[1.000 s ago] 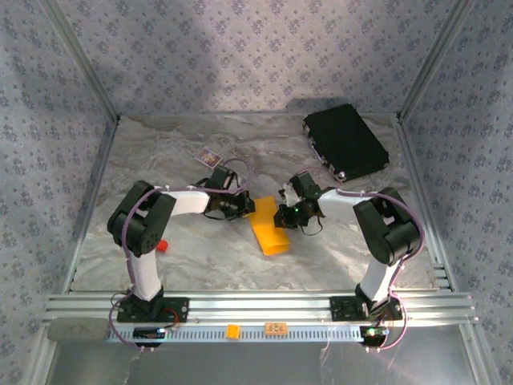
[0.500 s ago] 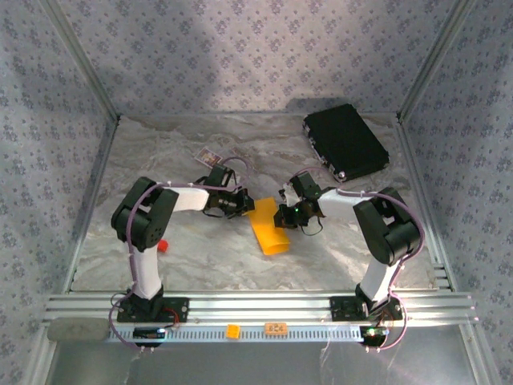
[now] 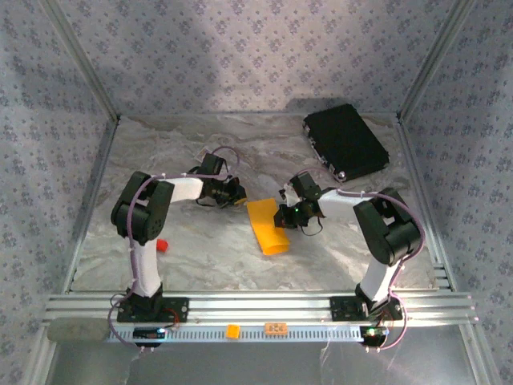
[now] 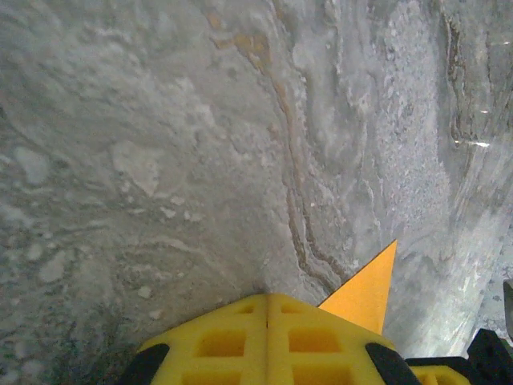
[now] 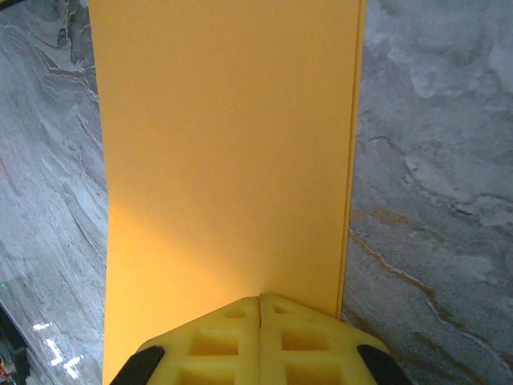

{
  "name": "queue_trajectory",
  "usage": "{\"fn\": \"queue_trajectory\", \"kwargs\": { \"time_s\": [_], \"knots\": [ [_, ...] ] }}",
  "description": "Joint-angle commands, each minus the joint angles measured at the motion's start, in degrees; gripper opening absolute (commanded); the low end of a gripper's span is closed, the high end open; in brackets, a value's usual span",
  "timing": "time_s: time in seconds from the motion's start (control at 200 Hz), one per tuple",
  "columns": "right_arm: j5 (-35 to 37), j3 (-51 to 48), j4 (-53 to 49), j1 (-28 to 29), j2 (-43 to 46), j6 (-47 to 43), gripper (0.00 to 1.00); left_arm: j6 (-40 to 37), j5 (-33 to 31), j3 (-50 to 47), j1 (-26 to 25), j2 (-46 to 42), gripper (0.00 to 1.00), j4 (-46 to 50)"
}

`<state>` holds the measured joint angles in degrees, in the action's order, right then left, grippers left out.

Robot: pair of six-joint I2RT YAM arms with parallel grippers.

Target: Fold a paper plane with a square sheet of paper (pick it up from the middle)

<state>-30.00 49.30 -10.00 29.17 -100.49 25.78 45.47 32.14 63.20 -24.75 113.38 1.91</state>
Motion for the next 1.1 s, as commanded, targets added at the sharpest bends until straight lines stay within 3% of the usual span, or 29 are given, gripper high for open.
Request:
{"fn": "queue_trajectory", "kwargs": {
  "time_s": [0.0,0.225,0.465,0.685,1.094],
  "knots": [
    [7.5,-3.33,-5.49,0.32,-2.38,2.79,0.0,-0.99,-2.96,1.53,0.41,0.3,0.0,3.46],
    [8.69,-5.4,-0.42,0.65,-0.7,9.14,0.0,-0.87,-4.57,0.9,-0.18,-8.17,0.0,6.07],
    [8.69,-6.01,-0.28,0.49,0.23,9.11,0.0,0.55,-1.8,-4.37,-6.63,-14.01,0.0,4.65],
    [8.38,-5.92,-0.06,0.51,-0.19,9.05,0.0,4.61,1.04,-8.77,-11.75,-12.54,0.0,-1.87],
    [8.76,-5.99,-0.74,0.41,-0.6,8.71,0.0,4.86,1.17,-13.56,-12.24,-7.05,0.0,-6.0]
  ]
}}
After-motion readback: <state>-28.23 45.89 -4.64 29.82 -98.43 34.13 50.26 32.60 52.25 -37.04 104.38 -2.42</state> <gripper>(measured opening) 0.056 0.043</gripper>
